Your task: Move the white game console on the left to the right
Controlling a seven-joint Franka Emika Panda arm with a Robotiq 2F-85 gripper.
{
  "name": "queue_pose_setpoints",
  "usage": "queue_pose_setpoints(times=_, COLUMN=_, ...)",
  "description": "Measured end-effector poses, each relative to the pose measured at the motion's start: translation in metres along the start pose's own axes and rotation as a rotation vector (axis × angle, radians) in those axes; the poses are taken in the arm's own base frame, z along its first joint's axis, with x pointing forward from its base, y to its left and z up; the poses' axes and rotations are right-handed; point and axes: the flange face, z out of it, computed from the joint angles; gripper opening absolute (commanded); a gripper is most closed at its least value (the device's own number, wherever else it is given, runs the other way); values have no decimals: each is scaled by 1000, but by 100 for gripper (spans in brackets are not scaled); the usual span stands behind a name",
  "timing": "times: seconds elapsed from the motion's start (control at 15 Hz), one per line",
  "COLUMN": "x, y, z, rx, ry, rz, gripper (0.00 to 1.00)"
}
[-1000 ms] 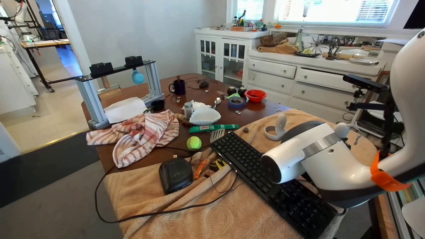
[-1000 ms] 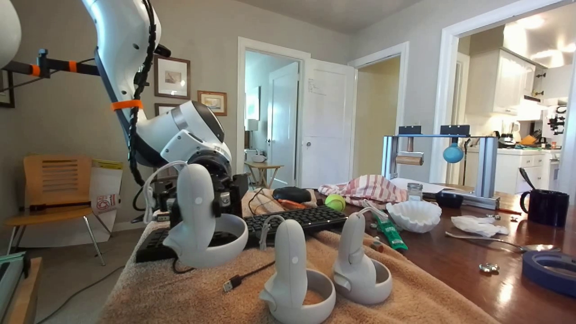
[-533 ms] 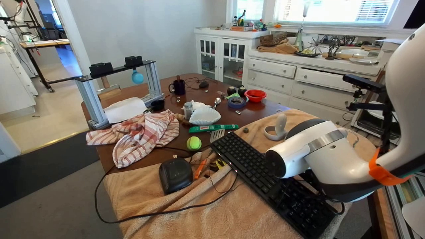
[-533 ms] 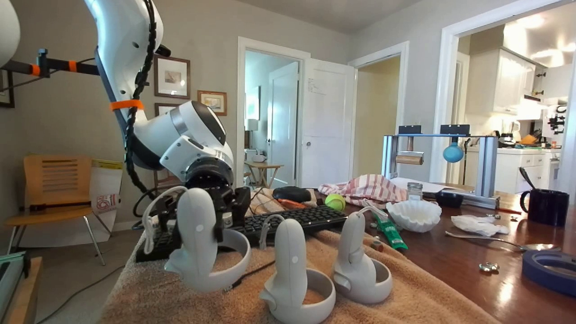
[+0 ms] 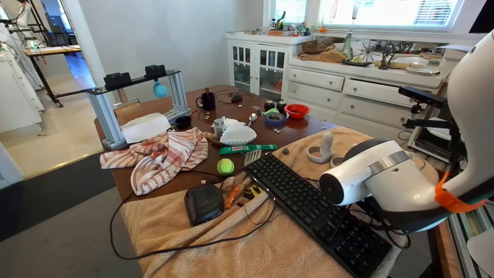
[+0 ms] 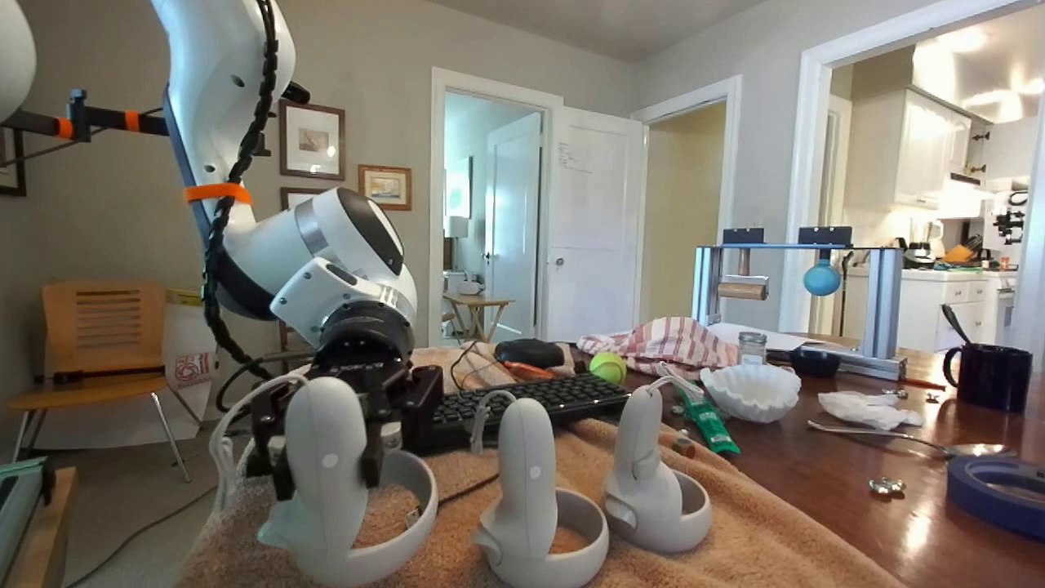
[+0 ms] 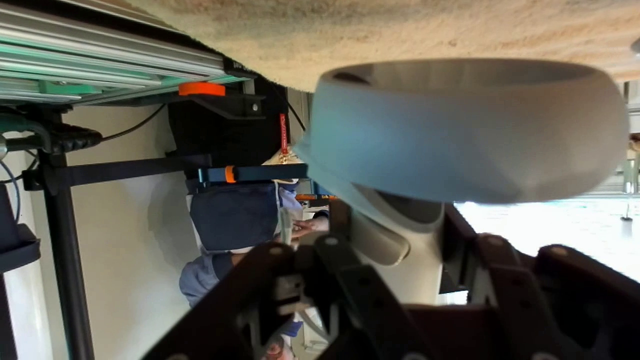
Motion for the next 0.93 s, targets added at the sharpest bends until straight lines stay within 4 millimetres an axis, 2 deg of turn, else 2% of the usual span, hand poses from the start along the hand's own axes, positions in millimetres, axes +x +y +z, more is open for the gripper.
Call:
queue_pose_setpoints(times=0.2, x=-2, y=0, z=16, rx=-42, ry=15, rz=-7, gripper=21)
queue_pose_setpoints(times=0.53, x=0, y=-14, z=38, rx=-92, ry=9, rz=14, gripper=21)
queue_pose_setpoints(times=0.93, x=-3, y=-27, z=41, rx=-81, ry=-6, rz=40, gripper=21)
